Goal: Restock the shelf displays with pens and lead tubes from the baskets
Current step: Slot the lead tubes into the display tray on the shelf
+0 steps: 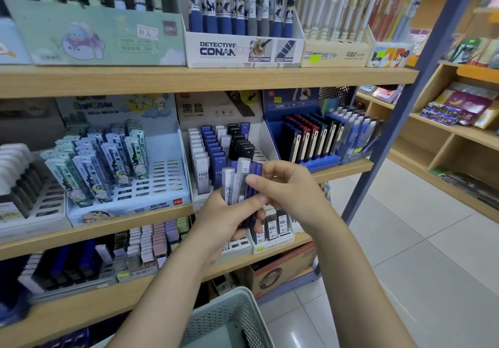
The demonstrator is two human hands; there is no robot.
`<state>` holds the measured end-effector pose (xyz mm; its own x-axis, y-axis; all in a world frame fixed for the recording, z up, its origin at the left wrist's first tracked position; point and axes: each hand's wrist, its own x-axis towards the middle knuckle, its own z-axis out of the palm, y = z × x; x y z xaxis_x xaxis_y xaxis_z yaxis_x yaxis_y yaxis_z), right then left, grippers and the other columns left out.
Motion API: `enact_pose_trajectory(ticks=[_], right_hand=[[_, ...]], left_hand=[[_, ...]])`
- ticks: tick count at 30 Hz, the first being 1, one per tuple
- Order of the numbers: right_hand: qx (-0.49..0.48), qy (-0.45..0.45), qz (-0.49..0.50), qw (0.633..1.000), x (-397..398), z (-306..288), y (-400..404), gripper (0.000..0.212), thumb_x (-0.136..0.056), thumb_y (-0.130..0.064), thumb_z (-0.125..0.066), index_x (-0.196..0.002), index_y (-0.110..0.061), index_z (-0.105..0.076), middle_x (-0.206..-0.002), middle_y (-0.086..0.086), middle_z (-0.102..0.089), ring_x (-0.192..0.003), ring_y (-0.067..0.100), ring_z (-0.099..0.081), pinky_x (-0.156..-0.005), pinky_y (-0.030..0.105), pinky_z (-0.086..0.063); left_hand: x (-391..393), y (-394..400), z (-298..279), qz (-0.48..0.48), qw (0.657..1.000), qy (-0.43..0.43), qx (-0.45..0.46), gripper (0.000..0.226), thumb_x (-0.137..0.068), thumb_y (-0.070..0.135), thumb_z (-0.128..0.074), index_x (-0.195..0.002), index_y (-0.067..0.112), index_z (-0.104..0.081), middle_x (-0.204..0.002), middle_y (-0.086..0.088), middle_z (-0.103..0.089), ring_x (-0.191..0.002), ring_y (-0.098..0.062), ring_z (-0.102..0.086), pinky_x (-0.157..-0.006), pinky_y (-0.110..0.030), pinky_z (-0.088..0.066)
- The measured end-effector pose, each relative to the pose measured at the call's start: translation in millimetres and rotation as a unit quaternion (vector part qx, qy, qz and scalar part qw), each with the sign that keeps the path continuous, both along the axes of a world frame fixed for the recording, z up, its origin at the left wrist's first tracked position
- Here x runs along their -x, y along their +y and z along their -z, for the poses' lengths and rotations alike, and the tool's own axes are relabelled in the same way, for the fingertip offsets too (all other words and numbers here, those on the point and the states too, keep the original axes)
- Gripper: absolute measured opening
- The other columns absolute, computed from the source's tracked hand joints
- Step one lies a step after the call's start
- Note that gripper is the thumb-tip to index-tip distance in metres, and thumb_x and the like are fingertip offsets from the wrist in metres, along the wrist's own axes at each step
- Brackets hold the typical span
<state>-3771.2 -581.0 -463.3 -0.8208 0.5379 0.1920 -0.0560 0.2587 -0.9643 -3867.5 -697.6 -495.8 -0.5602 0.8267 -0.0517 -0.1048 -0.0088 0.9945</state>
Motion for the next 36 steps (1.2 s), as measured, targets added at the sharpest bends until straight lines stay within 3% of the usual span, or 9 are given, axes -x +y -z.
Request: enact_pose_trajectory(ticks=[6, 9, 12, 18, 22, 25, 27, 33, 36], right_hand=[[0.026, 0.009, 0.02, 0.999, 0, 1, 6, 0.02, -0.093, -0.014, -0.068, -0.076, -0.005, -0.064, -0.059, 0.011, -0.057, -0.051, 0.017, -0.047, -0.055, 0.026, -0.041], [0.069, 0.036, 0.02, 0.997, 4, 7, 10, 0.015, -0.091, -0.016, -0.071, -0.09, -0.002, -0.066, -0.066, 0.01, -0.06, -0.053, 0.016, -0.05, -0.055, 0.025, -0.042], [0.101, 0.053, -0.01, 0.993, 6, 13, 12, 0.026, -0.092, -0.017, -0.067, -0.104, 0.006, -0.068, -0.079, 0.016, -0.063, -0.061, 0.018, -0.052, -0.062, 0.029, -0.042], [0.134, 0.077, -0.073, 0.985, 1, 13, 16, 0.032, -0.089, -0.02, -0.064, -0.114, -0.003, -0.071, -0.086, 0.019, -0.065, -0.067, 0.023, -0.053, -0.078, 0.043, -0.04], [0.136, 0.084, 0.014, 0.987, 1, 7, 19, 0.019, -0.099, -0.017, -0.057, -0.107, -0.007, -0.071, -0.07, 0.002, -0.067, -0.05, 0.011, -0.048, -0.055, 0.021, -0.041], [0.122, 0.11, 0.067, 0.984, 0, -2, 23, 0.02, -0.103, -0.018, -0.052, -0.108, -0.009, -0.07, -0.081, 0.004, -0.073, -0.045, 0.012, -0.042, -0.044, 0.022, -0.036], [0.117, 0.125, 0.086, 0.982, 2, -9, 26, 0.022, -0.105, -0.021, -0.05, -0.106, -0.009, -0.069, -0.088, 0.008, -0.073, -0.051, 0.014, -0.051, -0.05, 0.024, -0.045], [0.056, 0.107, 0.11, 0.987, 21, -23, 42, 0.026, -0.106, -0.029, -0.048, -0.103, -0.015, -0.07, -0.068, -0.003, -0.069, -0.07, 0.014, -0.064, -0.073, 0.029, -0.057], [0.03, 0.1, 0.111, 0.988, 35, -24, 48, 0.019, -0.104, -0.024, -0.052, -0.102, -0.018, -0.069, -0.081, -0.005, -0.072, -0.076, 0.014, -0.066, -0.079, 0.031, -0.059]], left_hand=[[4, 0, 2, 0.004, 0.999, -0.001, -0.033, 0.015, -0.095, 0.022, -0.066, -0.101, 0.008, -0.068, -0.084, -0.013, -0.073, -0.062, -0.021, -0.062, -0.041, -0.022, -0.028], [4, -1, 1, 0.003, 0.999, -0.015, -0.042, 0.019, -0.097, 0.023, -0.063, -0.106, 0.006, -0.066, -0.085, -0.015, -0.074, -0.06, -0.022, -0.063, -0.04, -0.023, -0.029], [3, -1, 0, -0.008, 0.999, -0.02, -0.048, 0.021, -0.097, 0.022, -0.062, -0.108, 0.004, -0.065, -0.085, -0.016, -0.075, -0.057, -0.021, -0.063, -0.038, -0.021, -0.029], [4, -1, 0, -0.022, 0.998, -0.03, -0.056, 0.018, -0.098, 0.02, -0.061, -0.11, 0.007, -0.065, -0.089, -0.017, -0.075, -0.06, -0.026, -0.067, -0.037, -0.021, -0.032], [3, 0, 3, -0.035, 0.999, -0.011, -0.032, 0.017, -0.097, 0.02, -0.063, -0.11, 0.009, -0.065, -0.092, -0.012, -0.077, -0.062, -0.026, -0.07, -0.038, -0.022, -0.035], [2, 0, 5, -0.053, 0.998, 0.006, -0.017, 0.013, -0.097, 0.019, -0.064, -0.101, 0.007, -0.066, -0.088, -0.011, -0.077, -0.059, -0.023, -0.068, -0.039, -0.023, -0.035], [4, -1, 6, -0.063, 0.998, 0.01, -0.016, 0.015, -0.097, 0.018, -0.065, -0.097, 0.003, -0.067, -0.086, -0.012, -0.076, -0.058, -0.022, -0.067, -0.038, -0.022, -0.036], [5, -5, 5, -0.081, 0.997, 0.014, -0.008, 0.014, -0.096, 0.019, -0.066, -0.097, 0.005, -0.066, -0.082, -0.012, -0.075, -0.058, -0.021, -0.066, -0.041, -0.024, -0.036], [5, -6, 4, -0.081, 0.996, 0.021, 0.008, 0.018, -0.096, 0.021, -0.066, -0.094, 0.003, -0.067, -0.081, -0.009, -0.076, -0.057, -0.019, -0.066, -0.043, -0.025, -0.038]])
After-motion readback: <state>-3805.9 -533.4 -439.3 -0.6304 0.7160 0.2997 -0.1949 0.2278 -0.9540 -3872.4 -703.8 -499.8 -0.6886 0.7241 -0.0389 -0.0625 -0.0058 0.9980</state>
